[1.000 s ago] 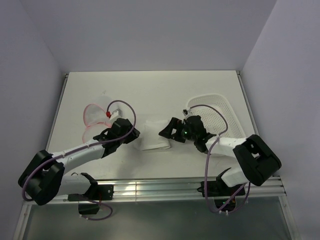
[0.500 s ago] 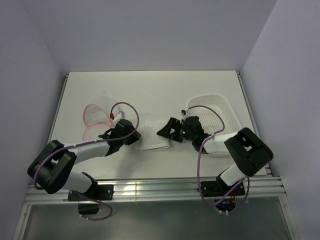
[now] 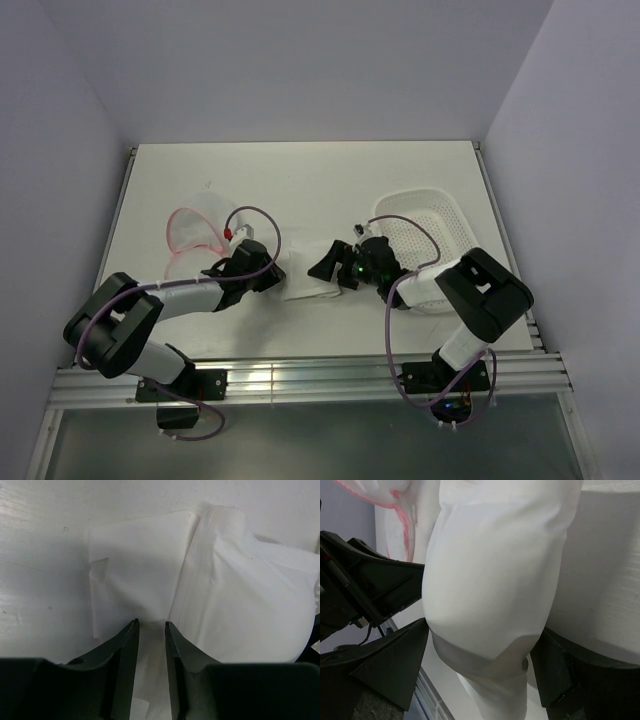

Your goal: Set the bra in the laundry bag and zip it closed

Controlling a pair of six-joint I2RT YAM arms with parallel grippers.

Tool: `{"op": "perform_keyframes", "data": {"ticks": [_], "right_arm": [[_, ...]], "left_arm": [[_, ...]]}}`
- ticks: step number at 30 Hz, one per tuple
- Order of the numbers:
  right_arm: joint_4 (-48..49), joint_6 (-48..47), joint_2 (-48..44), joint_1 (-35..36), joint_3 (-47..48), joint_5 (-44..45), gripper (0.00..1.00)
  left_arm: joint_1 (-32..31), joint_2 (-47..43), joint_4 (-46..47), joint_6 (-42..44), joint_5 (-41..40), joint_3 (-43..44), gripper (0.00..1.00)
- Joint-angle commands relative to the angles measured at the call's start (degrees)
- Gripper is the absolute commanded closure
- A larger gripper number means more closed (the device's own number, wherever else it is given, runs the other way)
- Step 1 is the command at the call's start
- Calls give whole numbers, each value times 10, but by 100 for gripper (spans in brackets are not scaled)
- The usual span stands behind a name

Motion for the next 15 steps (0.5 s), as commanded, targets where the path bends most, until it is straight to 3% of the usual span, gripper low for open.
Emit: {"op": "perform_keyframes", "data": {"ticks": [1, 6, 9, 12, 13, 15], "right_arm": [[9, 0, 3, 7, 24, 28, 14], [-47, -4, -1, 19, 43, 71, 24], [-90, -10, 2, 29, 64, 97, 34], [-121, -12, 7, 36, 82, 120, 53], [-128, -12, 9, 37, 89, 125, 65], [-153, -15, 12, 43, 97, 142, 71]], "left_arm": [[2, 1, 27, 8, 11, -3, 66], [2, -10, 17, 10, 11, -1, 66], [2, -21, 9, 13, 10, 0, 66], [1, -33, -1, 16, 10, 4, 66], [1, -37, -4, 18, 10, 7, 66], [1, -49, -16, 20, 9, 11, 66]]}}
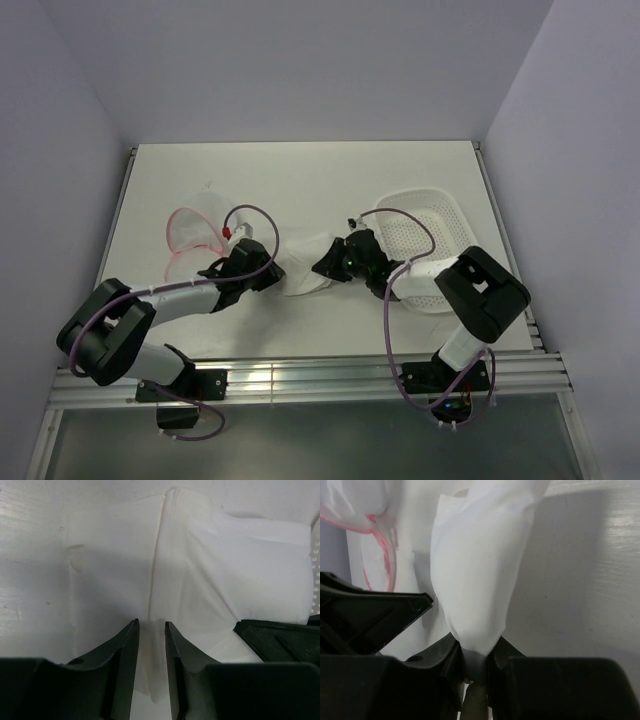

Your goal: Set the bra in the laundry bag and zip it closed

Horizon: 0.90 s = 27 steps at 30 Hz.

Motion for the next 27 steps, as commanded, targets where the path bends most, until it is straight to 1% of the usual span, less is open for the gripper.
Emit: {"op": "perform_keyframes", "data": {"ticks": [1, 5, 6, 8, 9, 12, 13, 15, 16, 17, 19, 20, 21, 25, 26, 27], "right_arm": [[-55, -11, 10, 11, 35, 52, 79], [-112, -18, 16, 20, 61, 86, 87], [-132, -20, 17, 21, 66, 107, 88], [-160, -24, 23, 29, 87, 125, 92], [-193, -27, 24, 34, 94, 155, 93], [-258, -28, 34, 48, 135, 191, 100], [-270, -27, 40, 49, 141, 206, 100], [-290, -26, 44, 52, 149, 217, 100], [-301, -26, 48, 52, 155, 224, 100], [-310, -26, 50, 53, 157, 224, 100], [-317, -29, 48, 54, 160, 225, 100], [-318, -31, 42, 54, 159, 222, 100], [-317, -33, 36, 54, 156, 220, 100], [-333, -46, -5, 55, 160, 204, 100], [-338, -48, -14, 56, 162, 197, 100], [-340, -52, -24, 56, 160, 192, 100]], "left_arm": [[1, -34, -12, 21, 4, 14, 66], [-2, -67, -47, 27, -4, 27, 65], [-3, -85, -58, 30, -12, 31, 64], [-5, -106, -94, 37, -24, 49, 62], [-6, -128, -116, 40, -33, 57, 61], [-7, -170, -189, 53, -77, 107, 55], [-8, -178, -231, 58, -108, 120, 53], [-7, -198, -279, 55, -147, 156, 52], [-7, -203, -300, 55, -190, 167, 51], [-7, -210, -338, 53, -214, 178, 49], [-4, -213, -376, 46, -262, 210, 46], [5, -211, -403, 47, -302, 220, 44], [13, -208, -411, 56, -317, 238, 43], [75, -165, -432, 95, -340, 276, 40], [98, -142, -432, 104, -344, 282, 40], [108, -130, -435, 115, -347, 296, 39]]}}
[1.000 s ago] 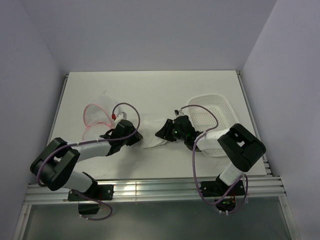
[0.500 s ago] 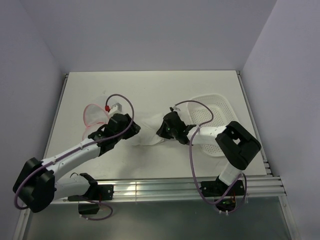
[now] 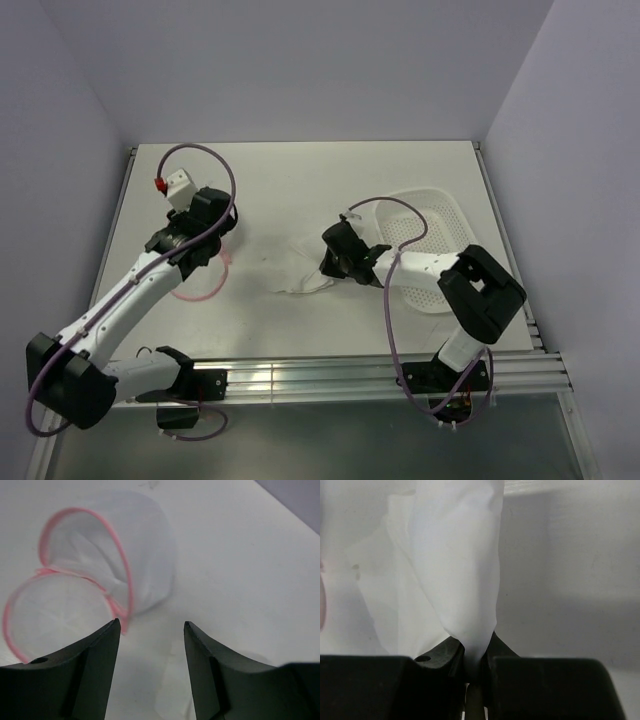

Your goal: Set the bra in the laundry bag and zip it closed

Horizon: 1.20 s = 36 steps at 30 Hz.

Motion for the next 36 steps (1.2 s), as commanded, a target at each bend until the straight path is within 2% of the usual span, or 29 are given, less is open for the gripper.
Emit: {"op": "perform_keyframes", "data": {"ticks": [1, 5, 14, 23, 28, 36], "right_arm": [[-45, -25, -61, 3, 9, 4, 100], [-55, -29, -95, 3, 3, -9, 100], [-52, -30, -140, 5, -18, -22, 100], [-53, -29, -171, 5, -28, -27, 100], [-50, -27, -177, 5, -35, -30, 100], [-57, -29, -188, 5, -37, -30, 100]], "left_arm": [[43, 48, -44, 51, -57, 40, 39], [106, 94, -24, 73, -27, 60, 36], [163, 186, -37, 110, -36, 143, 34], [174, 239, -46, 142, -47, 194, 34], [175, 202, -15, 212, -42, 176, 31], [194, 219, -53, 299, -44, 204, 27]]}}
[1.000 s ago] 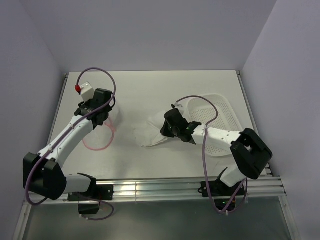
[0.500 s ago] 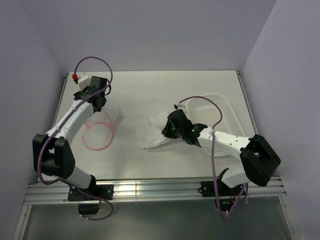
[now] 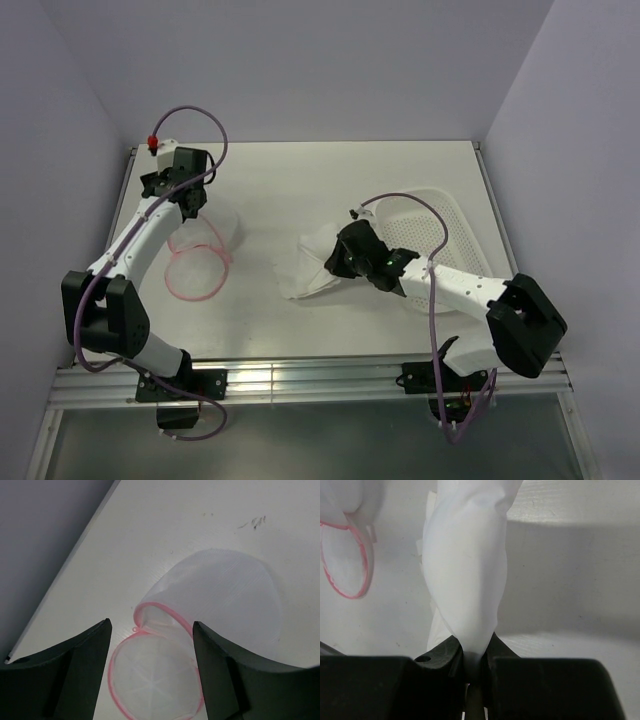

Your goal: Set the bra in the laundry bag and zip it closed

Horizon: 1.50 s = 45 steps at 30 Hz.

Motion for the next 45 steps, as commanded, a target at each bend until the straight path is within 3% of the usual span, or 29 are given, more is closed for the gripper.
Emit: {"op": "perform_keyframes", "data": {"ticks": [1, 6, 13, 29, 45], "right_arm": [[4, -6, -27, 3, -2, 2, 100], [-5, -9, -30, 3, 2, 0, 100], [-28, -15, -46, 3, 2, 6, 100], [-33, -12, -48, 3, -6, 12, 100], [-33, -16, -40, 3, -5, 6, 100]], "left_arm": [[14, -6, -9, 68, 4, 29, 26], [26, -22, 10, 126, 71, 15, 22], [30, 17, -18, 139, 131, 37, 20], [32, -11, -56, 134, 113, 50, 20], [33, -33, -59, 120, 119, 0, 20]]}}
